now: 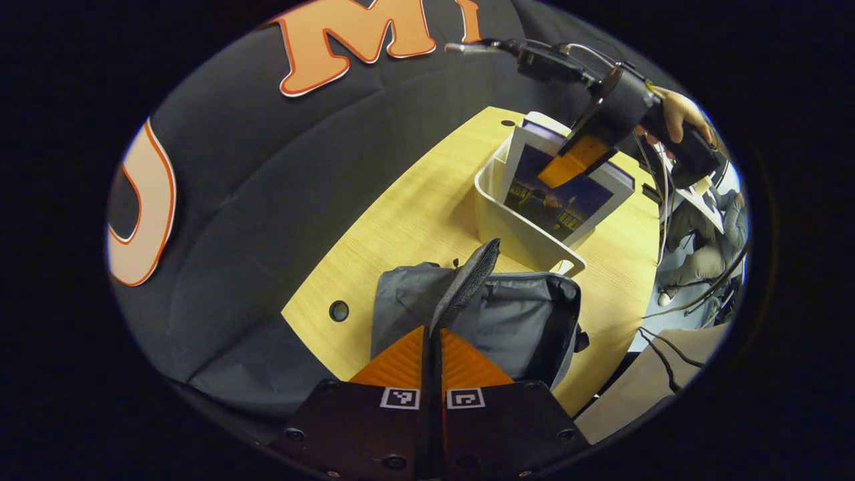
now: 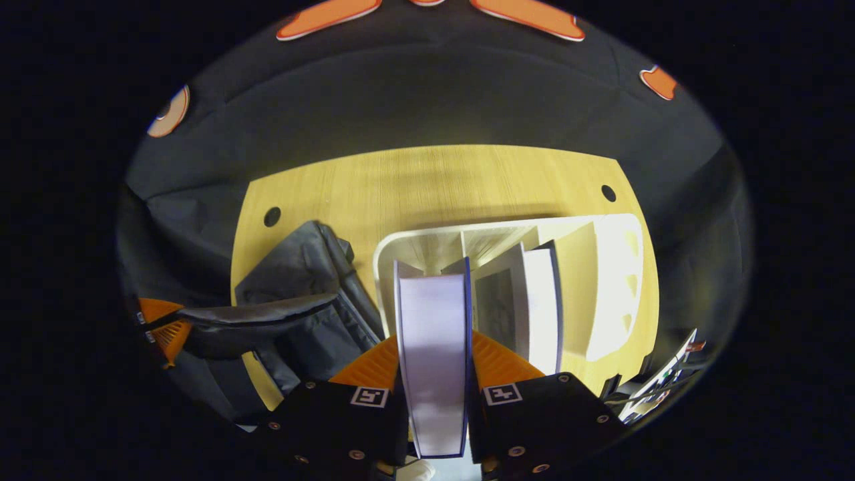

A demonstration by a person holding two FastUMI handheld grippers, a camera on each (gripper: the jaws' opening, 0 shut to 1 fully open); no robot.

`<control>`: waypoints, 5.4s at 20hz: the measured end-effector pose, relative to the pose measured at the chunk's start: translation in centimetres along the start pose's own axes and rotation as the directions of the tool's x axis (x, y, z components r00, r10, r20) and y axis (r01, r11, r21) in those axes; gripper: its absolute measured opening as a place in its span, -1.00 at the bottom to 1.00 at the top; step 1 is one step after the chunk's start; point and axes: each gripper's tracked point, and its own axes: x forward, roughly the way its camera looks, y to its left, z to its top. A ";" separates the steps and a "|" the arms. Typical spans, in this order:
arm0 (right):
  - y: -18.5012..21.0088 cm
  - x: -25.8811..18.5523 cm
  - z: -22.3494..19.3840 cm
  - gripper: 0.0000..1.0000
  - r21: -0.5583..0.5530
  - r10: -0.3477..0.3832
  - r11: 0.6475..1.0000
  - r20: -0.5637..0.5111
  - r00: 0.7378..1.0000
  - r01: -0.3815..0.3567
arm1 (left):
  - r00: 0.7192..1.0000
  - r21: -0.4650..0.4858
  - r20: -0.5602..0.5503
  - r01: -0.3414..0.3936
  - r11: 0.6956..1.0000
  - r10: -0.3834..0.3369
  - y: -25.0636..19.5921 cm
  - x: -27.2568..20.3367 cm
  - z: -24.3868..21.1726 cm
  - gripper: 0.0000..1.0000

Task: Open the schoolbag, grab two books from the bookshelf and put them into the schoolbag.

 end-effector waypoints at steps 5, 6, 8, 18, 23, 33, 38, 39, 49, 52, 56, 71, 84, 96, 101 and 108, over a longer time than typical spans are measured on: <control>0.3 -8.7 -0.1 -0.27 0.053 0.013 0.998 0.162 0.987 -0.022 | 0.999 0.015 0.032 0.013 1.000 -0.014 -0.8 -0.3 0.5 -0.99; 0.3 -10.4 -0.8 -0.28 0.074 0.024 0.997 0.187 0.982 -0.039 | 0.999 0.020 0.035 0.016 1.000 -0.017 -0.9 -0.2 0.4 -0.99; 0.5 -13.3 -2.4 -0.28 0.106 0.051 0.991 0.224 0.973 -0.077 | 0.999 0.034 0.047 0.007 0.999 -0.009 -1.1 -0.3 0.6 -0.99; 2.3 -14.2 -12.3 -0.29 0.416 0.289 0.788 0.402 0.869 -0.454 | 0.999 0.052 0.040 -0.023 0.998 0.021 -1.4 -1.4 0.6 -0.99; 4.2 -7.7 -15.3 -0.29 0.574 0.380 0.543 0.483 0.789 -0.613 | 0.999 0.092 0.022 -0.028 0.995 0.026 -2.6 -2.1 1.0 -0.99; 11.7 4.6 -14.9 -0.29 0.695 0.398 0.360 0.489 0.776 -0.622 | 0.999 0.132 0.029 0.011 0.991 -0.015 -5.6 -3.4 1.0 -0.99; 15.5 6.7 -12.4 -0.29 0.690 0.392 0.331 0.520 0.759 -0.644 | 0.999 0.147 0.036 0.014 0.989 -0.019 -6.0 -3.9 0.9 -0.99; 16.2 7.3 -12.2 -0.29 0.697 0.391 0.330 0.513 0.764 -0.637 | 0.999 0.154 0.038 0.014 0.988 -0.020 -6.1 -3.9 0.9 -0.99; 20.7 11.4 -12.1 -0.08 0.745 0.350 0.398 0.417 0.839 -0.536 | 1.000 0.174 0.018 0.019 0.985 -0.022 -5.4 -3.2 -0.3 -0.99; 19.7 11.3 -13.9 0.53 0.752 0.363 0.432 0.360 0.859 -0.498 | 0.999 0.140 0.017 0.029 0.990 -0.032 -4.7 -2.8 -1.2 -0.99; 17.4 9.1 -15.5 0.97 0.737 0.375 0.478 0.320 0.870 -0.478 | 0.998 0.121 0.032 0.051 0.991 -0.055 -4.9 -2.6 -1.7 -0.99; -0.5 -1.3 -17.4 0.97 0.551 0.127 0.800 0.229 0.965 -0.236 | 0.995 0.112 0.081 0.047 0.993 -0.056 -6.8 -2.6 -4.1 -0.99; -8.6 -0.5 -2.3 0.98 0.140 -0.060 0.989 0.147 0.987 0.040 | 0.998 -0.054 0.056 0.016 0.998 -0.013 -7.2 -1.9 -4.6 -0.98; -7.3 8.0 0.9 0.56 0.068 0.006 0.998 0.001 1.000 -0.006 | 0.999 -0.126 -0.029 -0.029 0.992 0.025 -7.0 -1.0 -5.6 -0.99; -7.2 7.9 1.2 -0.25 0.091 0.009 0.996 0.004 1.000 -0.009 | 0.999 -0.131 -0.039 -0.026 0.991 0.021 -7.0 -1.2 -5.7 -0.99; -7.4 1.0 2.8 -0.31 0.072 -0.006 0.997 0.137 0.991 -0.003 | 1.000 -0.130 -0.003 0.019 0.991 -0.020 -7.4 -1.5 -5.5 -0.98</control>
